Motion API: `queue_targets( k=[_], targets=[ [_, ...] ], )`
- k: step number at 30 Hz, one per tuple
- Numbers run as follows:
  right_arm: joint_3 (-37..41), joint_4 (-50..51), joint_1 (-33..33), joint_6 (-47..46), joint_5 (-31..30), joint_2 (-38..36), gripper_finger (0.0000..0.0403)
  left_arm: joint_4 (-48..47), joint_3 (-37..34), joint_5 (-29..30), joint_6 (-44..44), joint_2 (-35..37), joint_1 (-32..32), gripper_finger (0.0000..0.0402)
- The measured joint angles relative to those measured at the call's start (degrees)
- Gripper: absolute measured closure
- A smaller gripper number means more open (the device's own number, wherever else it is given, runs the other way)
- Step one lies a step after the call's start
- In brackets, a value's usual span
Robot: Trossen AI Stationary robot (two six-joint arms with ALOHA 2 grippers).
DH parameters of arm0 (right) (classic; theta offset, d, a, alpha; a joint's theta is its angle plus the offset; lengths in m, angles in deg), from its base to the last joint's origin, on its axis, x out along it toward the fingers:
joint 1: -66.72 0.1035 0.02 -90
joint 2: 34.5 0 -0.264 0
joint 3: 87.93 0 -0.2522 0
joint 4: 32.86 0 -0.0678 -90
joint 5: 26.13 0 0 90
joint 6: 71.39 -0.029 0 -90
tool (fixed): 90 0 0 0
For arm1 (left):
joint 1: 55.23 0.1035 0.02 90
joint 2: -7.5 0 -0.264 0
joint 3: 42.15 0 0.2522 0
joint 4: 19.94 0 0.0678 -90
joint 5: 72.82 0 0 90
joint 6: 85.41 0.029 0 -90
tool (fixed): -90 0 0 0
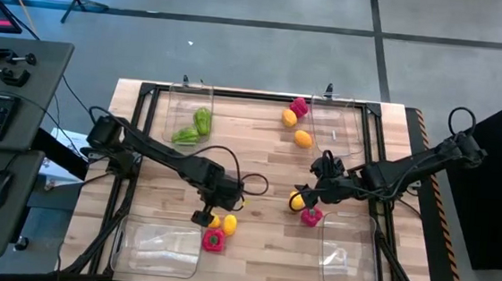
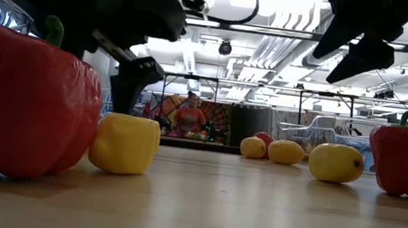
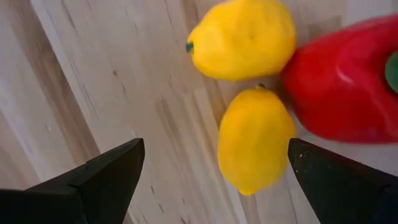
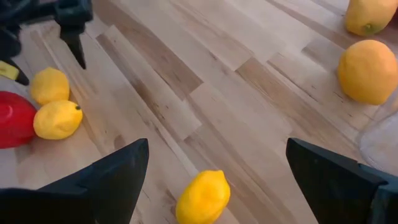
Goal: Sort produce into baskets
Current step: Put the lemon into the bottom left transparent bin
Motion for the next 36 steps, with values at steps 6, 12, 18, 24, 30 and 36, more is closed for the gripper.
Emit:
queue_targets(
  k=[6, 12, 18, 24, 30, 36],
  targets=[
    [0.0, -0.3, 0.0, -0.3, 0.0, 0.0, 0.0033, 0.2, 0.0, 0.0, -0.3, -1.1, 0.0, 0.0016],
    [0.0, -0.3, 0.0, -1.1, 0.0, 0.0, 0.0033, 0.1, 0.1, -0.9, 0.0, -2.5, 0.0, 0.0016],
    [0.0, -0.3, 0.0, -1.1, 0.1, 0.0, 0.0033, 0.6, 0.1, -0.8, 0.5, -2.8, 0.1, 0.0016],
    [0.0, -0.3, 0.0, -1.0, -0.1, 0.0, 0.0033, 0.0, 0.9, 5.5, 5.1, -2.6, 1.2, 0.0016],
    [0.0, -0.3, 0.0, -0.9, -0.9, 0.0, 0.0033, -5.1, 6.8, 10.5, 6.3, -3.3, 4.1, 0.0016],
    [0.0, -0.2, 0.0, -0.9, -1.8, 0.0, 0.0033, -9.0, 11.6, 10.2, 6.2, -3.2, 5.6, 0.0016]
  ],
)
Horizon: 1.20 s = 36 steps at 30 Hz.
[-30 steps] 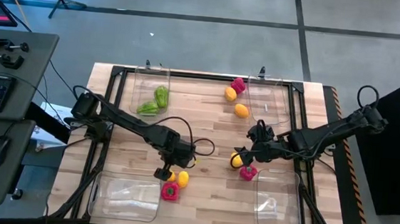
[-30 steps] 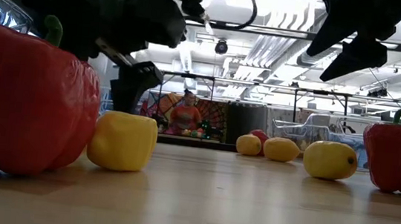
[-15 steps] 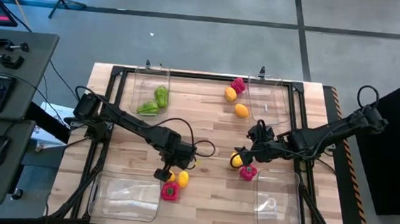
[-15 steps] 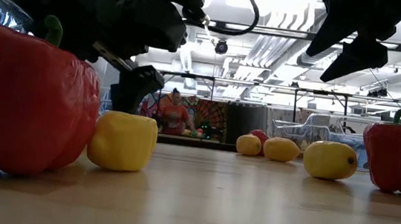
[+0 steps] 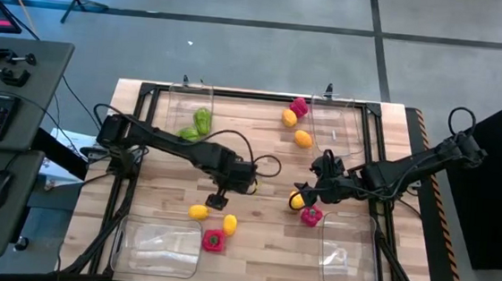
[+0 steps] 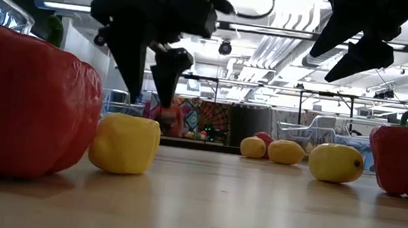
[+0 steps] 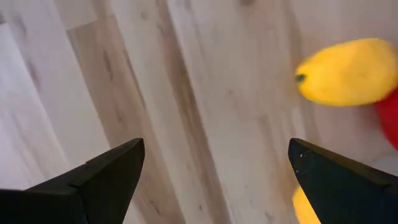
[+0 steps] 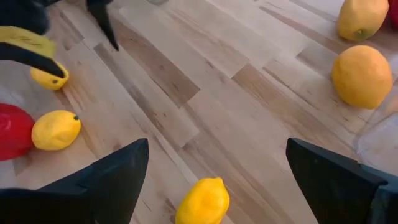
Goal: Sort produce into baskets
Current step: Put the lemon into the bottom left transparent bin
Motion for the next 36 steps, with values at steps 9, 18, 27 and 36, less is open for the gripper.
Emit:
queue_targets(
  k=[9, 18, 27, 36],
  targets=[
    [0.0, 0.2, 0.0, 0.0, 0.0, 0.0, 0.0033, -7.2, 0.1, -11.0, -5.4, 0.6, -0.4, 0.0016],
    [0.0, 0.8, 0.0, 0.0, 0.0, 0.0, 0.0033, -7.4, -3.7, -9.8, -31.9, 2.0, 2.3, 0.0016],
    [0.0, 0.9, 0.0, 1.5, -0.8, 0.0, 0.0033, -6.9, -10.9, -9.3, -53.5, 2.6, -2.3, 0.0016],
    [0.0, 1.1, 0.0, 2.6, -4.1, 0.0, 0.0033, -4.4, -11.9, -7.0, -63.1, 2.6, -5.7, 0.0016]
  ],
)
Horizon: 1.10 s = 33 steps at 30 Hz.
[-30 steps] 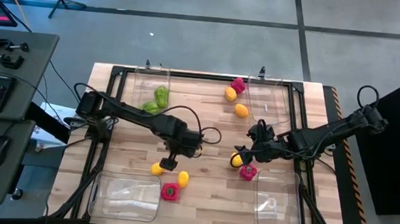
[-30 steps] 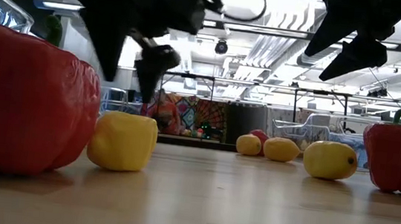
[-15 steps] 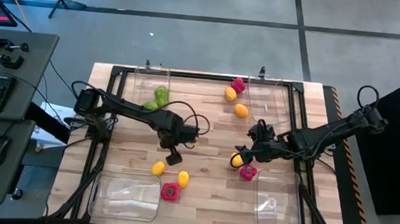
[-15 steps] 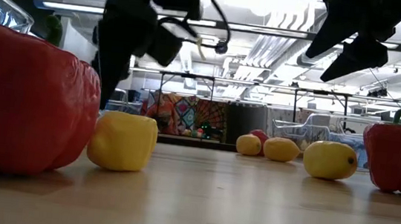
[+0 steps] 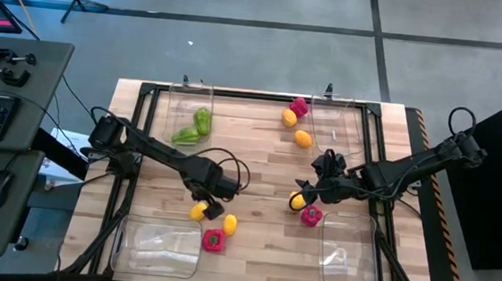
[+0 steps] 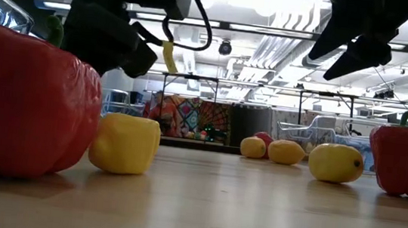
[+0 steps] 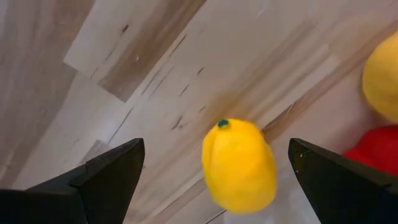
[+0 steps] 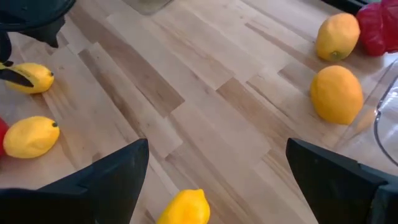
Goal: Sort produce into baskets
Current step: Put the lemon into the bottom left transparent bin
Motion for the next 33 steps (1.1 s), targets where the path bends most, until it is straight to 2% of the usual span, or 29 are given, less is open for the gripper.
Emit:
queue_targets(
  k=[9, 12, 21, 25, 30, 33],
  targets=[
    [0.0, 0.2, 0.0, 1.5, 0.0, 0.0, 0.0033, 1.8, -1.5, 0.1, -4.3, 0.0, -1.8, 0.0016],
    [0.0, 0.2, 0.0, 1.5, 0.0, 0.0, 0.0033, 4.2, -3.5, -2.2, -5.6, 0.0, -1.6, 0.0017],
    [0.0, 0.4, 0.0, 1.5, -0.4, 0.0, 0.0033, 6.8, -5.0, -3.1, -7.0, 0.0, -1.3, 0.0045],
    [0.0, 0.9, 0.0, 1.5, -0.4, 0.0, 0.0033, 6.7, -5.0, -3.6, -6.5, 0.0, -1.6, 0.0085],
    [0.0, 1.3, 0.0, 1.5, -0.4, 0.0, 0.0033, 6.6, -5.0, -3.7, -5.4, 0.0, -1.7, 0.0162],
    [0.0, 1.8, 0.0, 1.5, -0.5, 0.0, 0.0033, 6.2, -4.9, -4.4, 0.4, 0.0, -0.4, 0.0209]
  ],
)
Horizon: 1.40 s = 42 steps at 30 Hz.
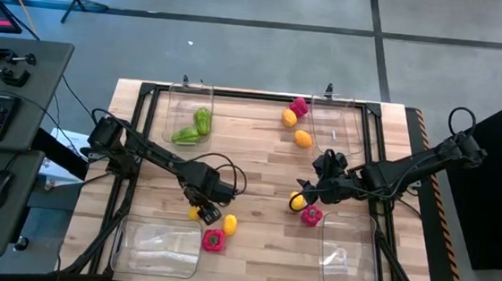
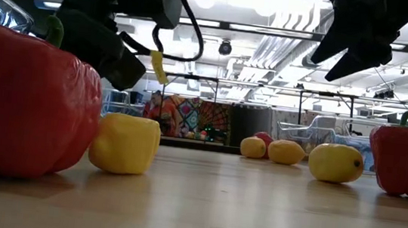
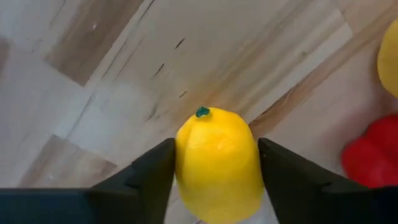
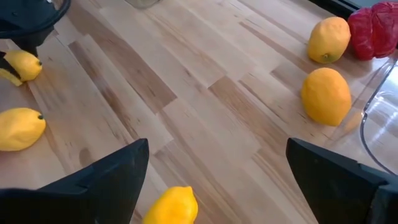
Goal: Sort produce into baskets
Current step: Put the lemon into the bottom left transparent bin
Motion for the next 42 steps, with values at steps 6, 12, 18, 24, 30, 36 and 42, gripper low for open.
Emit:
queue_targets(
  k=[6, 12, 18, 24, 30, 36, 42],
  targets=[
    [0.0, 0.1, 0.0, 0.0, -1.6, 0.0, 0.0033, -6.4, 4.3, 2.4, 12.9, 5.7, 7.5, 0.0255],
    [0.0, 0.1, 0.0, 0.0, 0.0, 0.0, 0.0033, -6.4, 7.5, 5.1, 14.8, 19.4, 8.2, 0.0246],
    [0.0, 0.3, 0.0, 0.9, 2.1, 0.0, 0.0033, -6.9, 5.5, 4.6, 1.8, 31.1, -7.1, 0.0244],
    [0.0, 0.3, 0.0, 0.6, 2.3, 0.0, 0.0033, -1.7, 1.3, 8.2, -18.6, 30.4, -27.3, 0.0243],
    [0.0, 0.0, 0.0, 0.0, 6.6, 0.0, 0.0033, 9.1, -1.2, 14.8, -33.1, 26.1, -37.2, 0.0243],
    [0.0, -0.8, 0.0, 1.1, 7.6, 0.0, 0.0033, 8.8, -1.4, 15.2, -35.3, 22.9, -38.4, 0.0241],
    [0.0, -4.2, 0.0, 5.6, 9.0, 0.0, 0.0033, 8.8, -1.4, 14.7, -35.3, 23.0, -37.1, 0.0187]
  ],
)
